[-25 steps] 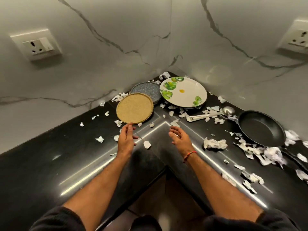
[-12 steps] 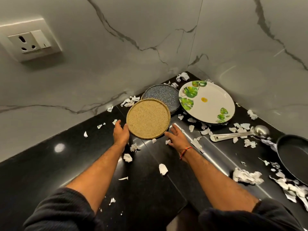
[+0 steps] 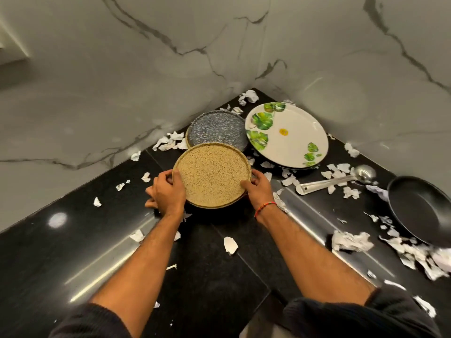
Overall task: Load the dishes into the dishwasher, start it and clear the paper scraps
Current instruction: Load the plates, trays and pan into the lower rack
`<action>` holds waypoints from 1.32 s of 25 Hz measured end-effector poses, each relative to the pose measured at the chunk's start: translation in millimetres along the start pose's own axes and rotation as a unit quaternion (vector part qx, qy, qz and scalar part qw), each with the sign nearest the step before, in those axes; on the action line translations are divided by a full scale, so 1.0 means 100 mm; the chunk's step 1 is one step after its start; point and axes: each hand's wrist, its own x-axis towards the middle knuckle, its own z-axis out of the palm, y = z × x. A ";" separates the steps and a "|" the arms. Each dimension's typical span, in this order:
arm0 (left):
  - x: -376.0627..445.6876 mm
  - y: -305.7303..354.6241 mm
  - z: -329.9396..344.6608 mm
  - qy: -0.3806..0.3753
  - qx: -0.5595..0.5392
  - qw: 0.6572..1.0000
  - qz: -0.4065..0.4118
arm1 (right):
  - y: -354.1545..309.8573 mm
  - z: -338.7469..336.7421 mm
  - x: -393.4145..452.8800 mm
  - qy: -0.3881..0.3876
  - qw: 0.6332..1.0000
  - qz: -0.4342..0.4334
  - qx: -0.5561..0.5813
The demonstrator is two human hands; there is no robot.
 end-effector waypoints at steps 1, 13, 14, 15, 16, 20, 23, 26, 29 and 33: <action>-0.11 0.05 -0.03 0.001 0.006 1.000 0.008 | 0.00 -0.12 -0.07 0.005 1.000 -0.018 -0.004; -2.98 0.53 0.04 -0.386 -0.257 0.878 0.118 | 0.52 -2.72 -2.42 0.239 0.953 -0.130 0.132; -3.35 0.49 0.02 -0.439 -0.256 0.854 0.113 | 0.64 -2.98 -2.79 0.262 0.945 -0.144 0.134; -3.73 0.44 0.00 -0.487 -0.249 0.829 0.117 | 0.77 -3.23 -3.15 0.287 0.935 -0.155 0.137; -4.04 0.37 -0.01 -0.522 -0.239 0.809 0.124 | 0.90 -3.43 -3.45 0.314 0.926 -0.160 0.139; -5.35 0.09 -0.24 -0.625 -0.199 0.740 0.150 | 1.51 -4.07 -4.70 0.429 0.875 -0.151 0.166; -6.17 -0.12 -0.40 -0.681 -0.170 0.686 0.193 | 1.94 -4.34 -5.51 0.507 0.825 -0.133 0.209; -6.80 -0.28 -0.50 -0.727 -0.139 0.637 0.216 | 2.26 -4.47 -6.08 0.565 0.773 -0.126 0.258; -7.40 -0.48 -0.50 -0.774 -0.084 0.589 0.218 | 2.66 -4.61 -6.53 0.611 0.717 -0.107 0.317; -8.11 -0.79 -0.38 -0.809 -0.006 0.541 0.231 | 3.17 -4.82 -6.94 0.659 0.649 -0.064 0.374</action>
